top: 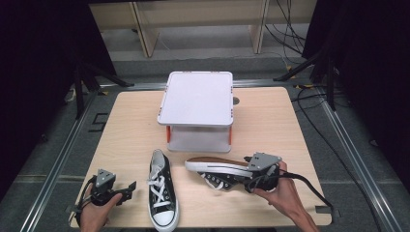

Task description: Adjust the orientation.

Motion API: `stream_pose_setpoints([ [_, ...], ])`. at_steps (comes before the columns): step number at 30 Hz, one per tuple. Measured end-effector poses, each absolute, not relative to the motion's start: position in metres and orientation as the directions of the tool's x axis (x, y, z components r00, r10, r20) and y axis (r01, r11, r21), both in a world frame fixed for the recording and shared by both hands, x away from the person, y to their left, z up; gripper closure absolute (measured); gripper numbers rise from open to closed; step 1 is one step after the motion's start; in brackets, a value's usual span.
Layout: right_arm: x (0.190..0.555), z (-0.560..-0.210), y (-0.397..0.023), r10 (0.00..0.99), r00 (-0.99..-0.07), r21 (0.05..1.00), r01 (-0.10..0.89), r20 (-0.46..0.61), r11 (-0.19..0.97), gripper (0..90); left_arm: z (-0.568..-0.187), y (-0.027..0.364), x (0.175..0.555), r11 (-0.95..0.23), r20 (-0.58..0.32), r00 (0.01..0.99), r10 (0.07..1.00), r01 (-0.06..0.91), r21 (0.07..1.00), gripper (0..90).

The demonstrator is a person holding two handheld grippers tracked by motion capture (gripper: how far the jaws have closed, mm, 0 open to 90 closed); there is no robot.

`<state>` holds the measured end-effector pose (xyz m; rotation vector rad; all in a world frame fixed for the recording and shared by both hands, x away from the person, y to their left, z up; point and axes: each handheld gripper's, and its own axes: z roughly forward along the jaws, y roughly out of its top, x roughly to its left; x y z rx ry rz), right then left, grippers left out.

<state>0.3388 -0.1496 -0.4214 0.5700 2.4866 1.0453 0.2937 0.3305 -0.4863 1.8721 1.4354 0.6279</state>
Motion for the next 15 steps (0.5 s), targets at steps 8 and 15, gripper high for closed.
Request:
stream_pose_setpoints([
  [8,0.353,-0.434,-0.134,0.449,-0.877,0.698,0.214,-0.171,0.683,32.4,-0.486,0.33,0.294,-0.154,-0.029,0.272,0.962,0.628,0.763,15.6],
  [15,0.36,-0.44,-0.131,0.425,-0.887,0.668,0.205,-0.183,0.715,44.7,-0.486,0.331,0.294,-0.157,-0.025,0.269,0.963,0.632,0.759,15.6],
])
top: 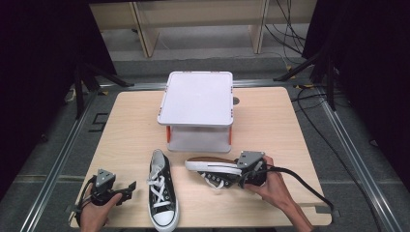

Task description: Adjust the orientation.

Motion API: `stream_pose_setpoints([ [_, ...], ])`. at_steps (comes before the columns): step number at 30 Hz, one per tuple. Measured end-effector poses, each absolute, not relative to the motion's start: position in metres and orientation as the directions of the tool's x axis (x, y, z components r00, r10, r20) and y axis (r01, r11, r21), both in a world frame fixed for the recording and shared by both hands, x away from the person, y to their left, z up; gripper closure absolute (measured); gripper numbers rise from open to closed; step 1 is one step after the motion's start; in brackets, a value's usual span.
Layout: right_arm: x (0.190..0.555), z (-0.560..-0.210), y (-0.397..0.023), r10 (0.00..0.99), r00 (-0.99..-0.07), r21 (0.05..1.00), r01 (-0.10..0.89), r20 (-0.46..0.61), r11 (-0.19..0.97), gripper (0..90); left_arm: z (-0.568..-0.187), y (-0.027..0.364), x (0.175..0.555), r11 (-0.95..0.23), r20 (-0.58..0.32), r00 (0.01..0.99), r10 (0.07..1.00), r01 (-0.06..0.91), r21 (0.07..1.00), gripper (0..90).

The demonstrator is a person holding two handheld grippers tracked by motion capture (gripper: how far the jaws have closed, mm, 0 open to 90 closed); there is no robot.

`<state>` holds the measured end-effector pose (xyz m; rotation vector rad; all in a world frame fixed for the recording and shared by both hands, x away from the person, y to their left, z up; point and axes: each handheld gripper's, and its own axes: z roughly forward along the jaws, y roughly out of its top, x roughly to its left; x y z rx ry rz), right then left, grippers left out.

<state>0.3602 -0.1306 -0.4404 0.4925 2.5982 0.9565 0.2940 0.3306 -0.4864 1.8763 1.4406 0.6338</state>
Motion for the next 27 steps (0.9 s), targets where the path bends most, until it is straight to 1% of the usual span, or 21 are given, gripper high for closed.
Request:
stream_pose_setpoints([
  [1,0.359,-0.44,-0.131,0.427,-0.886,0.67,0.208,-0.178,0.712,45.7,-0.486,0.331,0.294,-0.167,-0.016,0.272,0.962,0.635,0.755,15.6],
  [2,0.358,-0.439,-0.13,0.434,-0.885,0.67,0.221,-0.168,0.709,46.7,-0.487,0.33,0.294,-0.149,-0.037,0.273,0.961,0.629,0.763,15.6],
  [3,0.356,-0.439,-0.129,0.447,-0.88,0.673,0.235,-0.159,0.702,47.7,-0.486,0.331,0.294,-0.163,-0.02,0.273,0.962,0.63,0.759,15.6],
  [4,0.354,-0.438,-0.128,0.452,-0.881,0.67,0.252,-0.14,0.699,49.2,-0.486,0.331,0.294,-0.158,-0.028,0.274,0.961,0.63,0.76,15.6],
  [6,0.344,-0.433,-0.122,0.466,-0.873,0.641,0.276,-0.145,0.716,51.6,-0.486,0.331,0.293,-0.156,-0.024,0.267,0.963,0.629,0.761,15.6],
  [7,0.344,-0.433,-0.122,0.466,-0.873,0.641,0.276,-0.145,0.716,51.6,-0.486,0.332,0.293,-0.162,-0.02,0.272,0.962,0.631,0.758,15.6],
  [8,0.332,-0.428,-0.119,0.506,-0.859,0.637,0.349,-0.076,0.687,51.7,-0.486,0.332,0.293,-0.161,-0.021,0.271,0.962,0.632,0.758,15.6],
  [10,0.328,-0.427,-0.12,0.518,-0.853,0.637,0.364,-0.064,0.679,51.7,-0.486,0.332,0.293,-0.15,-0.031,0.268,0.963,0.628,0.764,15.6],
  [11,0.321,-0.426,-0.122,0.532,-0.846,0.641,0.393,-0.029,0.659,51.7,-0.486,0.332,0.293,-0.15,-0.031,0.268,0.963,0.628,0.764,15.6],
  [12,0.311,-0.424,-0.125,0.544,-0.838,0.638,0.443,0.045,0.63,51.4,-0.486,0.333,0.293,-0.165,-0.015,0.269,0.963,0.633,0.757,15.6],
  [13,0.311,-0.424,-0.125,0.544,-0.838,0.638,0.443,0.045,0.63,51.4,-0.486,0.333,0.293,-0.165,-0.015,0.269,0.963,0.633,0.757,15.6],
  [14,0.304,-0.427,-0.128,0.571,-0.815,0.643,0.491,0.1,0.588,50.6,-0.485,0.331,0.293,-0.158,-0.025,0.272,0.962,0.628,0.762,15.6],
  [15,0.303,-0.428,-0.13,0.575,-0.809,0.633,0.509,0.12,0.584,50.1,-0.485,0.331,0.293,-0.158,-0.025,0.272,0.962,0.628,0.762,15.6],
  [16,0.303,-0.428,-0.13,0.575,-0.809,0.633,0.509,0.12,0.584,50.1,-0.485,0.331,0.292,-0.162,-0.021,0.272,0.962,0.629,0.76,15.6],
  [19,0.303,-0.433,-0.135,0.585,-0.795,0.639,0.537,0.163,0.551,49.2,-0.485,0.331,0.293,-0.162,-0.021,0.273,0.962,0.628,0.761,15.6],
  [21,0.306,-0.435,-0.137,0.586,-0.791,0.675,0.532,0.179,0.512,50.2,-0.484,0.331,0.292,-0.162,-0.02,0.27,0.963,0.634,0.756,15.6],
  [22,0.307,-0.433,-0.139,0.58,-0.796,0.664,0.529,0.173,0.529,50.2,-0.485,0.33,0.292,-0.159,-0.023,0.27,0.963,0.63,0.76,15.6],
  [23,0.306,-0.431,-0.14,0.589,-0.79,0.67,0.53,0.167,0.52,50.3,-0.485,0.33,0.292,-0.164,-0.018,0.273,0.962,0.631,0.759,15.6],
  [24,0.308,-0.431,-0.141,0.58,-0.8,0.681,0.51,0.151,0.525,51.1,-0.485,0.33,0.292,-0.163,-0.019,0.272,0.962,0.631,0.759,15.6],
  [26,0.311,-0.428,-0.146,0.592,-0.794,0.718,0.491,0.136,0.493,54.5,-0.485,0.331,0.292,-0.163,-0.021,0.273,0.962,0.632,0.758,15.6],
  [27,0.313,-0.427,-0.149,0.591,-0.795,0.722,0.488,0.135,0.491,54.7,-0.485,0.33,0.292,-0.161,-0.022,0.272,0.962,0.633,0.757,15.5],
])
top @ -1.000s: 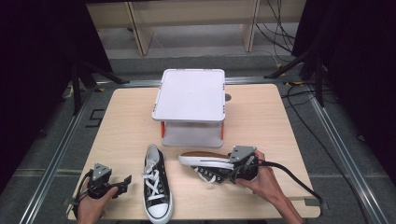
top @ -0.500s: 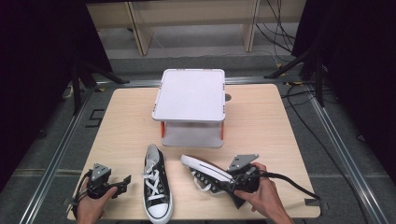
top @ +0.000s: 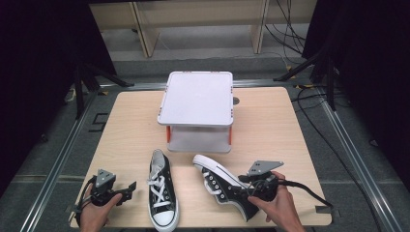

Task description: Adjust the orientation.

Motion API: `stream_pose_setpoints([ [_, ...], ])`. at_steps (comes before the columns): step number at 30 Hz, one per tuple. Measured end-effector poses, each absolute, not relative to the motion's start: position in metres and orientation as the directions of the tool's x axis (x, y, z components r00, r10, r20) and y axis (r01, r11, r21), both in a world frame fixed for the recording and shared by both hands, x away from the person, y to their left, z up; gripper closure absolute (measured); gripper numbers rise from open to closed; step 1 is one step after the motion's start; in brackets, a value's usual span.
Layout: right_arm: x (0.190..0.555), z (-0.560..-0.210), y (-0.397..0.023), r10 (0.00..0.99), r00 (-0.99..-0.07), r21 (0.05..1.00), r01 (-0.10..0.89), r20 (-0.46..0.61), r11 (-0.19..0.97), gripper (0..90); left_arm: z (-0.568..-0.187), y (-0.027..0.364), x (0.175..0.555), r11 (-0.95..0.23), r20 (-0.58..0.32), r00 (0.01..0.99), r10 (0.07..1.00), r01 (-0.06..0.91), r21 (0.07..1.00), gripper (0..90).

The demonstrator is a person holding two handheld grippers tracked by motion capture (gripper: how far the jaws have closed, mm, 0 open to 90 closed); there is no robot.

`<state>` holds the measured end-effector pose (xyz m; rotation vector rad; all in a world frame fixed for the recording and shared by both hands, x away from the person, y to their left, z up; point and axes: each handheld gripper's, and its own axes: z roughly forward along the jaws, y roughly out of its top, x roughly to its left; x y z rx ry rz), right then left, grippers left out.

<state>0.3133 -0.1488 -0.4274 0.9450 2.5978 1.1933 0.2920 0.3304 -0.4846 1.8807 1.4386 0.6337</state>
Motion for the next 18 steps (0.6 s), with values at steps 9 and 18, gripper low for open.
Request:
stream_pose_setpoints([
  [9,0.323,-0.429,-0.162,0.602,-0.779,0.742,0.505,0.172,0.441,56.2,-0.485,0.33,0.292,-0.163,-0.021,0.274,0.961,0.629,0.76,15.5],
  [18,0.329,-0.429,-0.174,0.619,-0.765,0.762,0.504,0.175,0.407,66.0,-0.486,0.329,0.293,-0.158,-0.032,0.282,0.959,0.625,0.764,15.6],
])
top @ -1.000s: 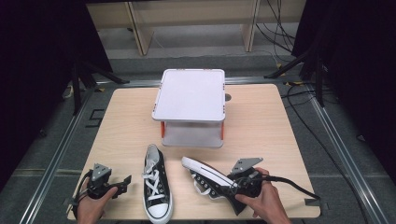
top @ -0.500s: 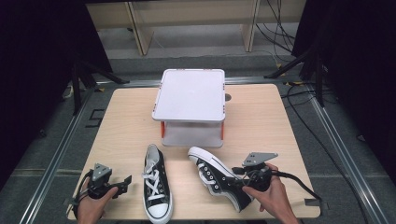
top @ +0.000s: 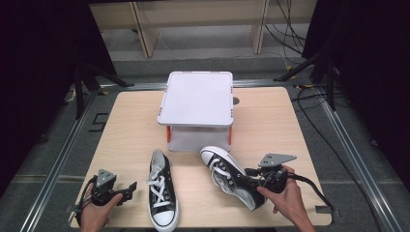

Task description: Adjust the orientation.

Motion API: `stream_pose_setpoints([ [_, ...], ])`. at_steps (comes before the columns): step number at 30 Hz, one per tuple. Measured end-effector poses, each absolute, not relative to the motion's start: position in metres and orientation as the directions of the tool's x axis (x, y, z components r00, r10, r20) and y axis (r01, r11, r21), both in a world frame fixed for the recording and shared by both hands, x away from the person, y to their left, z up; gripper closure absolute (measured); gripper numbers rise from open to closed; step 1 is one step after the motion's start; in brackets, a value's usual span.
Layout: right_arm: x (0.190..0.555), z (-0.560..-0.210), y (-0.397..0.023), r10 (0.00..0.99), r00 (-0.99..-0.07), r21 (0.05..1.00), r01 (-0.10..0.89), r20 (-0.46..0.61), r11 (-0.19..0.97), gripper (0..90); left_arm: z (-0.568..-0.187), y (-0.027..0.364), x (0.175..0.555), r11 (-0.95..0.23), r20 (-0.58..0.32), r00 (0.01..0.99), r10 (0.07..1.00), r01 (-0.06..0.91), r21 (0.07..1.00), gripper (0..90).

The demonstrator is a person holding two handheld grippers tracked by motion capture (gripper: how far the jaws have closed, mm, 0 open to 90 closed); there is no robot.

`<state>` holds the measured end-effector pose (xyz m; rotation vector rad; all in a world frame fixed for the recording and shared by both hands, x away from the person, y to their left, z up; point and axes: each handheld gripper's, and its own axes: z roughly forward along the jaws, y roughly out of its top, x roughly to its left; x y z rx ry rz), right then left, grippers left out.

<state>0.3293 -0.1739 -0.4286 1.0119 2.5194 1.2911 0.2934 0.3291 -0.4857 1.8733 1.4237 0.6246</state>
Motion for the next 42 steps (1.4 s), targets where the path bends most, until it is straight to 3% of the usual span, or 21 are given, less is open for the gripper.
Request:
stream_pose_setpoints([
  [5,0.335,-0.429,-0.183,0.659,-0.744,0.759,0.492,0.113,0.425,62.4,-0.486,0.33,0.294,-0.171,-0.018,0.282,0.959,0.631,0.757,15.5],
  [6,0.337,-0.431,-0.186,0.658,-0.745,0.751,0.498,0.114,0.434,65.8,-0.486,0.33,0.294,-0.177,-0.012,0.282,0.959,0.632,0.754,15.5],
  [7,0.34,-0.434,-0.19,0.648,-0.744,0.741,0.527,0.165,0.416,60.9,-0.486,0.329,0.294,-0.16,-0.03,0.281,0.959,0.627,0.762,15.5],
  [9,0.344,-0.443,-0.195,0.646,-0.735,0.719,0.562,0.206,0.409,64.8,-0.486,0.328,0.294,-0.161,-0.029,0.282,0.959,0.627,0.762,15.5],
  [10,0.344,-0.447,-0.197,0.635,-0.726,0.709,0.592,0.263,0.383,63.6,-0.486,0.328,0.294,-0.171,-0.018,0.282,0.959,0.629,0.758,15.5],
  [12,0.341,-0.443,-0.196,0.651,-0.709,0.713,0.602,0.272,0.359,61.4,-0.485,0.328,0.294,-0.164,-0.025,0.281,0.959,0.626,0.763,15.5],
  [15,0.338,-0.437,-0.195,0.642,-0.721,0.721,0.588,0.261,0.367,60.3,-0.485,0.329,0.294,-0.161,-0.027,0.28,0.96,0.626,0.763,15.5],
  [16,0.336,-0.432,-0.196,0.661,-0.724,0.73,0.56,0.201,0.392,60.9,-0.486,0.33,0.294,-0.174,-0.014,0.282,0.959,0.629,0.758,15.6],
  [21,0.327,-0.419,-0.191,0.642,-0.758,0.756,0.487,0.117,0.438,62.4,-0.485,0.329,0.293,-0.159,-0.024,0.272,0.962,0.629,0.761,15.5],
  [26,0.318,-0.42,-0.182,0.64,-0.76,0.723,0.506,0.115,0.471,63.0,-0.485,0.329,0.293,-0.166,-0.022,0.28,0.96,0.625,0.763,15.5],
  [29,0.319,-0.429,-0.177,0.644,-0.758,0.689,0.523,0.106,0.502,67.5,-0.486,0.329,0.294,-0.164,-0.025,0.281,0.959,0.626,0.762,15.6],
  [32,0.322,-0.436,-0.172,0.623,-0.775,0.668,0.52,0.107,0.533,86.2,-0.485,0.33,0.294,-0.174,-0.018,0.286,0.958,0.631,0.756,15.6],
  [33,0.322,-0.436,-0.172,0.609,-0.786,0.662,0.512,0.104,0.547,88.2,-0.485,0.329,0.294,-0.169,-0.022,0.284,0.958,0.629,0.759,15.6],
  [38,0.319,-0.434,-0.165,0.592,-0.8,0.653,0.503,0.103,0.566,89.3,-0.486,0.328,0.294,-0.164,-0.025,0.281,0.959,0.625,0.764,15.6],
  [42,0.317,-0.435,-0.154,0.586,-0.791,0.656,0.537,0.173,0.531,89.2,-0.486,0.328,0.294,-0.163,-0.023,0.276,0.961,0.628,0.761,15.6],
])
